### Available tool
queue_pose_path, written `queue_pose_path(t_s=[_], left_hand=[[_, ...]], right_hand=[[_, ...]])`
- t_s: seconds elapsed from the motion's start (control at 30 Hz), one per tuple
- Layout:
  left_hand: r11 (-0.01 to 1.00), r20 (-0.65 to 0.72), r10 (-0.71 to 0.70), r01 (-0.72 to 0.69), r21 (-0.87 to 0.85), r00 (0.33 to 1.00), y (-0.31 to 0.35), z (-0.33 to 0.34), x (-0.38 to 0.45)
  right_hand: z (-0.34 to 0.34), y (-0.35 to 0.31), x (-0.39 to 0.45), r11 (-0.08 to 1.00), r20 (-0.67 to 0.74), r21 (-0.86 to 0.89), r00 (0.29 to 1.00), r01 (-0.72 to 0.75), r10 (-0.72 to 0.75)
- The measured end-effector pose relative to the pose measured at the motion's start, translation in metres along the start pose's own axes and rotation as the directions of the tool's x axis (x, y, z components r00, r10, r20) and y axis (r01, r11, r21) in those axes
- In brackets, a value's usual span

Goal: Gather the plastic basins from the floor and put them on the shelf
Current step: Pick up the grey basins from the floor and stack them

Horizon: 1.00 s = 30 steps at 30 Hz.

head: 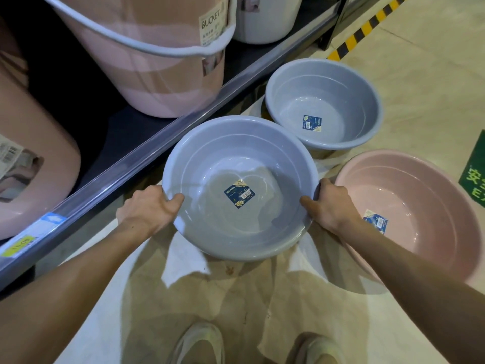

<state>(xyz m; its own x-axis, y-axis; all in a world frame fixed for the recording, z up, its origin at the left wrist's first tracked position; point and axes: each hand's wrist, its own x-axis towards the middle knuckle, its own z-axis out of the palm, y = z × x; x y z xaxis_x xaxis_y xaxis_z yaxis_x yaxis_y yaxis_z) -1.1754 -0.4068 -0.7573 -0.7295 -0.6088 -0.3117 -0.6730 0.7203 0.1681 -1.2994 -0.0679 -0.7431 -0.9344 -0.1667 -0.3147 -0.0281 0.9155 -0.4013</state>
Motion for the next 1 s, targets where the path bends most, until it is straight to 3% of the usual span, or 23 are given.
queue_pose_path(t_s=[0.4, 0.7, 1.0], left_hand=[[0.987, 0.051, -0.056, 0.063, -0.146, 0.997, 0.006, 0.010, -0.002], [0.971, -0.019, -0.040, 0.034, -0.236, 0.999, 0.011, 0.000, -0.003], [0.911, -0.127, 0.035, -0.084, -0.404, 0.991, 0.070, -0.071, 0.005]], right_hand=[[0.004, -0.003, 0.008, 0.992, 0.086, 0.081, 0.993, -0.094, 0.087], [-0.012, -0.008, 0.007, 0.989, -0.052, 0.126, 0.995, -0.080, 0.087], [-0.085, -0.003, 0.011, 0.975, -0.198, 0.222, 0.978, -0.023, 0.068]])
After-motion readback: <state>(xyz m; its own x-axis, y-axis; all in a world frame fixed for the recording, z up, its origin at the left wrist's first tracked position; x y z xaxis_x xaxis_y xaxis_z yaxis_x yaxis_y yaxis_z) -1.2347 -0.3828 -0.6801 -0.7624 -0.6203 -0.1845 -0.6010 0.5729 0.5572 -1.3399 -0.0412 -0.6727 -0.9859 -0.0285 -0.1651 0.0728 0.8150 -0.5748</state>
